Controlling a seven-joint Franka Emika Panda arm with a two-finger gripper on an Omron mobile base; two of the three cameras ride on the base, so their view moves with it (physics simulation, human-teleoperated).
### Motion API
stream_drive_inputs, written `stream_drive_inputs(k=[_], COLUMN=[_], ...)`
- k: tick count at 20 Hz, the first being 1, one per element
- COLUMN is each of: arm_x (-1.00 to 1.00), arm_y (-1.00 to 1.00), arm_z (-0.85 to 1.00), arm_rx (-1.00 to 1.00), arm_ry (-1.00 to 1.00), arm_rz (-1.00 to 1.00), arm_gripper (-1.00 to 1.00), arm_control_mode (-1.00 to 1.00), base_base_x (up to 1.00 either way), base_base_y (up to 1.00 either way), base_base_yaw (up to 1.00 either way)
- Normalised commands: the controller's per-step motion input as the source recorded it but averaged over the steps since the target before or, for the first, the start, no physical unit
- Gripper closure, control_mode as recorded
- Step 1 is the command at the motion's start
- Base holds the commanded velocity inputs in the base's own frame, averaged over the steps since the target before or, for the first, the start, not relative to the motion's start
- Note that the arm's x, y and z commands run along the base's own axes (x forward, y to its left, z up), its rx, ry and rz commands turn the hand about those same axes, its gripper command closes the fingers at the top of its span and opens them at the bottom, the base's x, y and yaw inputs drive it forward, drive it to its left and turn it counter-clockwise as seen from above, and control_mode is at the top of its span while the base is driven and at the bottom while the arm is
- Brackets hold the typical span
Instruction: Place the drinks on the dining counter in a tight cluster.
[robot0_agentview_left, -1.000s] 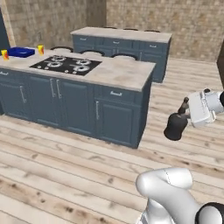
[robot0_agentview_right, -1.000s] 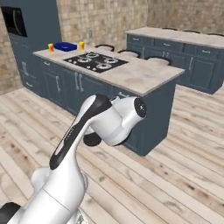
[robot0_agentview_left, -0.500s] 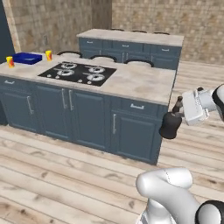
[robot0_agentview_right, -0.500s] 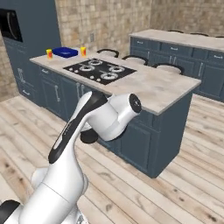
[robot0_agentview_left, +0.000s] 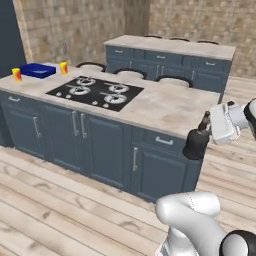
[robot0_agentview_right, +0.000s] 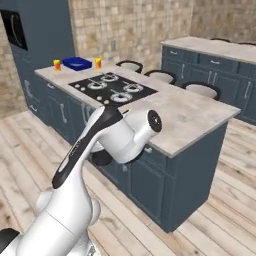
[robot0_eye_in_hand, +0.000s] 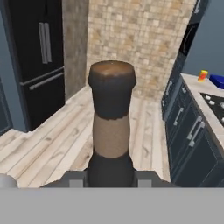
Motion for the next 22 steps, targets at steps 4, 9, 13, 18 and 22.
stream_drive_inputs(k=[4, 9, 13, 18, 22], arm_x=[0.0, 0.0, 0.0, 0.0, 0.0], arm_y=[0.0, 0.0, 0.0, 0.0, 0.0], arm_z=[0.0, 0.0, 0.0, 0.0, 0.0], arm_rx=[0.0, 0.0, 0.0, 0.0, 0.0], arm_ry=[0.0, 0.0, 0.0, 0.0, 0.0], arm_rz=[0.0, 0.0, 0.0, 0.0, 0.0], arm_gripper=[1.0, 1.0, 1.0, 1.0, 1.0], arm_control_mode=[1.0, 1.0, 1.0, 1.0, 1.0], base_base_x=[0.69, 0.21, -0.02, -0.01, 0.12], base_base_y=[-1.0, -1.0, -0.97, -0.4, -0.57], base_base_yaw=[0.32, 0.33, 0.37, 0.66, 0.76])
